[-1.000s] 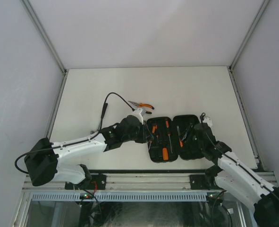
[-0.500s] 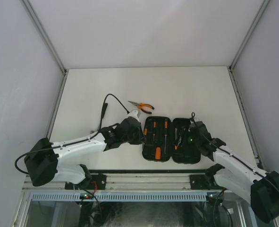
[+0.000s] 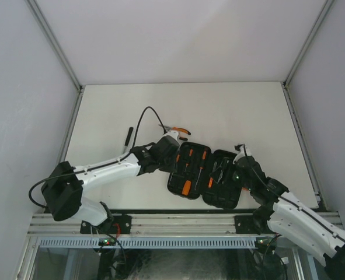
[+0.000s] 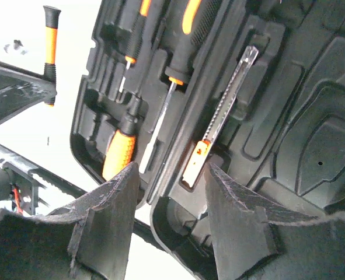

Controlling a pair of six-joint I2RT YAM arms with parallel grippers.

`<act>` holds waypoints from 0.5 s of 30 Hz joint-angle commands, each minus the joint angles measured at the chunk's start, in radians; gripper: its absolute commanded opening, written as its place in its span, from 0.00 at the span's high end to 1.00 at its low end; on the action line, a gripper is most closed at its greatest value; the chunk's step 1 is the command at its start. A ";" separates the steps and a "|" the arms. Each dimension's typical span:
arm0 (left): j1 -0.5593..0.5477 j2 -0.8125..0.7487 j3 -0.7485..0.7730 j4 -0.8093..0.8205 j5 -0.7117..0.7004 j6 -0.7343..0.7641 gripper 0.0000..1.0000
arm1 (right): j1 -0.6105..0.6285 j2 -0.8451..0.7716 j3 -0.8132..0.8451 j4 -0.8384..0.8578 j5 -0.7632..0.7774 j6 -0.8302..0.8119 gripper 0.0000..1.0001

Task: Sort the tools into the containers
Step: Adjust the storage box at the center of the board.

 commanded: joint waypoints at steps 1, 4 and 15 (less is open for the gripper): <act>0.027 0.036 0.109 -0.029 -0.038 0.136 0.91 | 0.007 -0.100 0.024 -0.051 0.075 0.006 0.51; 0.042 0.087 0.161 -0.039 -0.020 0.161 0.91 | 0.006 -0.136 0.024 -0.087 0.099 0.012 0.51; 0.044 0.242 0.269 -0.037 0.008 0.193 0.91 | 0.008 -0.163 -0.010 -0.090 0.106 0.040 0.52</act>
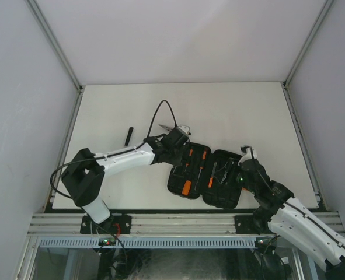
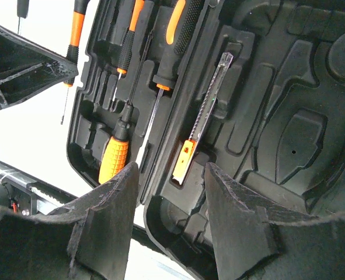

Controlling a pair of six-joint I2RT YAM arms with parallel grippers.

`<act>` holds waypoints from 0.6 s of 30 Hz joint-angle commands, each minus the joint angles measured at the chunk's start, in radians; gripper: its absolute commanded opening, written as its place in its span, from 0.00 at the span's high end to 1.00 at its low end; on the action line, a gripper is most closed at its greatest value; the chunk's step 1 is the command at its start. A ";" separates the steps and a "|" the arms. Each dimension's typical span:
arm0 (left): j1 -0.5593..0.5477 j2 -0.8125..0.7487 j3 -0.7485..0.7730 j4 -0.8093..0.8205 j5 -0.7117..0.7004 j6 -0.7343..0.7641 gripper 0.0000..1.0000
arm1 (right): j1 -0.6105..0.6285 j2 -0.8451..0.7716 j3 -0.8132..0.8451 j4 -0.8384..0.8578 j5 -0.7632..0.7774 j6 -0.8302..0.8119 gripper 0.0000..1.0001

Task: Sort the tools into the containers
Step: Adjust the storage box at the center of the board.

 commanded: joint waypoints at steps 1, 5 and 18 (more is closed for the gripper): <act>0.003 0.052 0.093 0.002 0.019 0.036 0.91 | 0.005 -0.012 -0.008 0.007 0.020 0.020 0.52; 0.004 0.091 0.117 0.000 0.016 0.030 0.91 | 0.005 -0.008 -0.009 0.007 0.020 0.019 0.52; 0.024 0.162 0.171 -0.013 -0.024 0.026 0.89 | 0.005 0.006 -0.013 0.010 0.010 0.014 0.52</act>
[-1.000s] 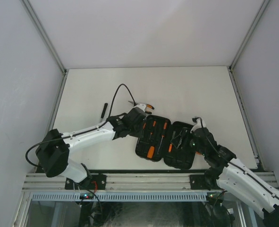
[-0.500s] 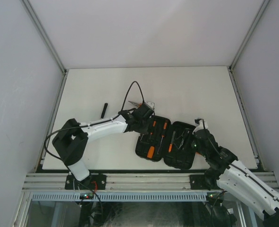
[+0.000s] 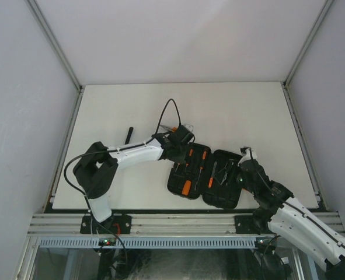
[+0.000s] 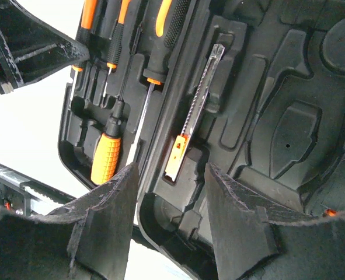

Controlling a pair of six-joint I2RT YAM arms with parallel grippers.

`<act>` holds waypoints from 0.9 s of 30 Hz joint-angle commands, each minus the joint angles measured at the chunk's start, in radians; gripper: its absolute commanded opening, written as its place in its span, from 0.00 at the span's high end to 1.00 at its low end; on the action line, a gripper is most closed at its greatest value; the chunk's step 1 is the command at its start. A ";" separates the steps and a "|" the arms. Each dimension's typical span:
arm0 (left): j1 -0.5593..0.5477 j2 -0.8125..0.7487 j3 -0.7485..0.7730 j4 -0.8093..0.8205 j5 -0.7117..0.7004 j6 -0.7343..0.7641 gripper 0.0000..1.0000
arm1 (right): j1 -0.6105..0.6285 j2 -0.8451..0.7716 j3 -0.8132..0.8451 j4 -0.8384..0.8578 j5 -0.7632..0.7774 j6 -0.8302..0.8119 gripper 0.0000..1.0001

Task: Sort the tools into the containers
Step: Adjust the storage box at the center of the board, then place the screwdriver in the storage box.

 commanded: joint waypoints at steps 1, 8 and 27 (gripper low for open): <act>0.015 0.021 0.081 -0.003 -0.025 0.013 0.89 | 0.005 0.006 -0.003 0.026 0.005 0.007 0.52; 0.030 0.054 0.103 -0.005 -0.030 0.018 0.86 | 0.005 0.008 -0.004 0.026 -0.003 0.006 0.52; 0.038 0.060 0.138 -0.047 -0.070 0.027 0.67 | 0.005 -0.006 -0.001 0.008 -0.012 0.004 0.52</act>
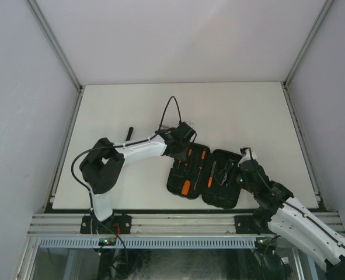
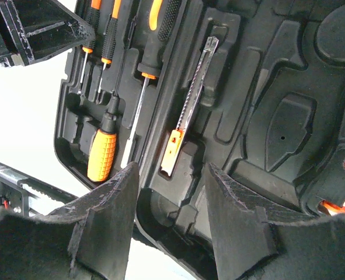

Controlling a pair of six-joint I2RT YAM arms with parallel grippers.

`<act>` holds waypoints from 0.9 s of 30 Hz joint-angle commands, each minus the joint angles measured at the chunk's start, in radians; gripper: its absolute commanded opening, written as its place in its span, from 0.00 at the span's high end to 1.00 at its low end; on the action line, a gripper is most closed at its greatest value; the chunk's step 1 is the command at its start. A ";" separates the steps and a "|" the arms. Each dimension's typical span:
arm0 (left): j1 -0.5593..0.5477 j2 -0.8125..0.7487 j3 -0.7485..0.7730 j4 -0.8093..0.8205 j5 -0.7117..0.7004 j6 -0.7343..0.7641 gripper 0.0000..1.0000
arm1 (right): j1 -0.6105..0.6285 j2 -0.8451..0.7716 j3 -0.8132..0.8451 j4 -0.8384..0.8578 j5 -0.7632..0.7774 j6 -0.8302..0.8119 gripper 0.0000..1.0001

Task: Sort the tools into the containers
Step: Place the screwdriver in the storage box.

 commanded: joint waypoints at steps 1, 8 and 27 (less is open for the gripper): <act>0.008 -0.032 0.060 -0.025 -0.048 0.026 0.67 | 0.005 -0.008 0.001 0.023 -0.007 0.004 0.52; 0.008 -0.053 0.068 -0.028 -0.033 0.023 0.66 | 0.006 -0.004 0.000 0.022 -0.010 0.005 0.52; 0.008 -0.002 0.089 -0.024 -0.024 0.024 0.82 | 0.006 -0.015 -0.006 0.007 -0.004 -0.001 0.52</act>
